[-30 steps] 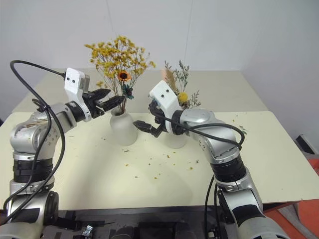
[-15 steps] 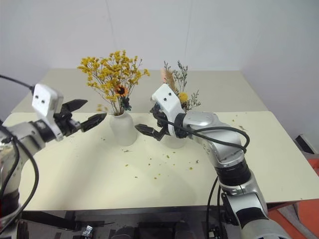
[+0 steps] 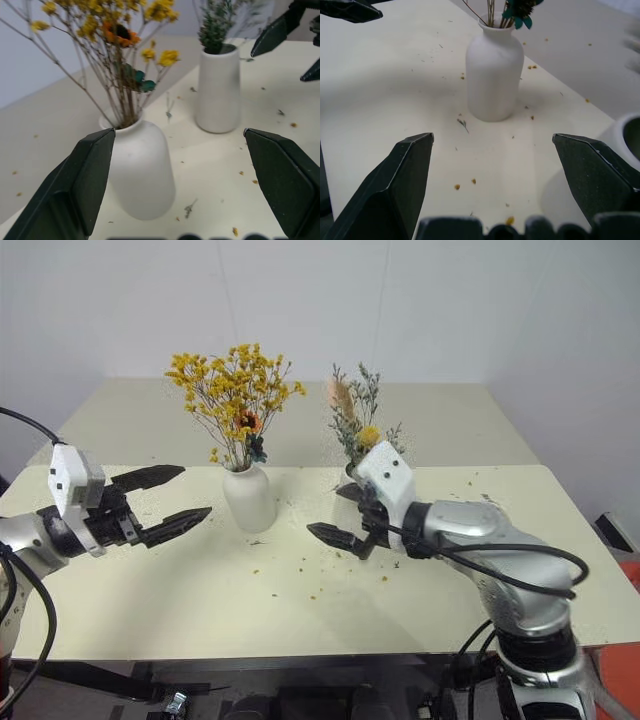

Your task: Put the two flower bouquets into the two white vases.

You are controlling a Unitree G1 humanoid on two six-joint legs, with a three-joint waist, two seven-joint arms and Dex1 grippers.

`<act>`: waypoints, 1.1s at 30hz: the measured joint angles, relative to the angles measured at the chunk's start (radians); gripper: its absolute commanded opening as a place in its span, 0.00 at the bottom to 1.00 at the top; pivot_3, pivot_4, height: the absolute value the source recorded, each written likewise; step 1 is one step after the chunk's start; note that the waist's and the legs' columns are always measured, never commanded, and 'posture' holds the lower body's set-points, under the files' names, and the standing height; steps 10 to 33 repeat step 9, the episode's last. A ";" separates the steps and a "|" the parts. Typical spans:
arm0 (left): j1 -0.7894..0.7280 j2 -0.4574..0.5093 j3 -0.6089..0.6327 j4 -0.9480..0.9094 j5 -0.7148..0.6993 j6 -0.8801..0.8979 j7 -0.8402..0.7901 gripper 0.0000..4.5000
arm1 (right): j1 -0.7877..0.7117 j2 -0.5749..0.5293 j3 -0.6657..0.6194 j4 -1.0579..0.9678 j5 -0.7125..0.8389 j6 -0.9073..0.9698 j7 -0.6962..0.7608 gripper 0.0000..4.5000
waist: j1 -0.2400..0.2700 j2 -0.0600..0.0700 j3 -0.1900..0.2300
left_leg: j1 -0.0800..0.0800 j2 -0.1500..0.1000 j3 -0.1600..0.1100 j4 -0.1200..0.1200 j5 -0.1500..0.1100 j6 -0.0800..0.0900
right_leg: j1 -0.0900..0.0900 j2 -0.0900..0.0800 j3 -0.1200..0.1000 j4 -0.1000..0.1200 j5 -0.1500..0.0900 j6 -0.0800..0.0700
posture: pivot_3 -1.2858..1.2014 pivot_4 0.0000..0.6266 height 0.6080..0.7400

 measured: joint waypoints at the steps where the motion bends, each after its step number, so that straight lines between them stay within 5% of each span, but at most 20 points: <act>1: 0.000 0.004 -0.006 0.014 -0.001 -0.013 -0.022 1.00 | 0.018 -0.015 -0.017 -0.002 0.009 0.004 -0.001 1.00 | 0.000 0.000 0.000 | 0.000 0.000 0.000 0.000 0.000 0.000 | 0.000 0.000 0.000 0.000 0.000 0.000 | 0.52 0.24 1.00; 9: -0.022 0.033 -0.096 0.111 0.009 -0.136 -0.201 1.00 | 0.120 -0.115 -0.103 -0.001 0.031 -0.006 0.003 1.00 | -0.001 0.000 0.000 | 0.000 0.000 0.000 0.000 0.000 0.000 | 0.000 0.000 0.000 0.000 -0.001 0.000 | 0.52 0.24 1.00; 33: -0.022 0.033 -0.096 0.111 0.009 -0.136 -0.201 1.00 | 0.120 -0.115 -0.103 -0.001 0.031 -0.006 0.003 1.00 | -0.001 0.000 0.000 | 0.000 0.000 0.000 0.000 0.000 0.000 | 0.000 0.000 0.000 0.000 -0.001 0.000 | 0.52 0.24 1.00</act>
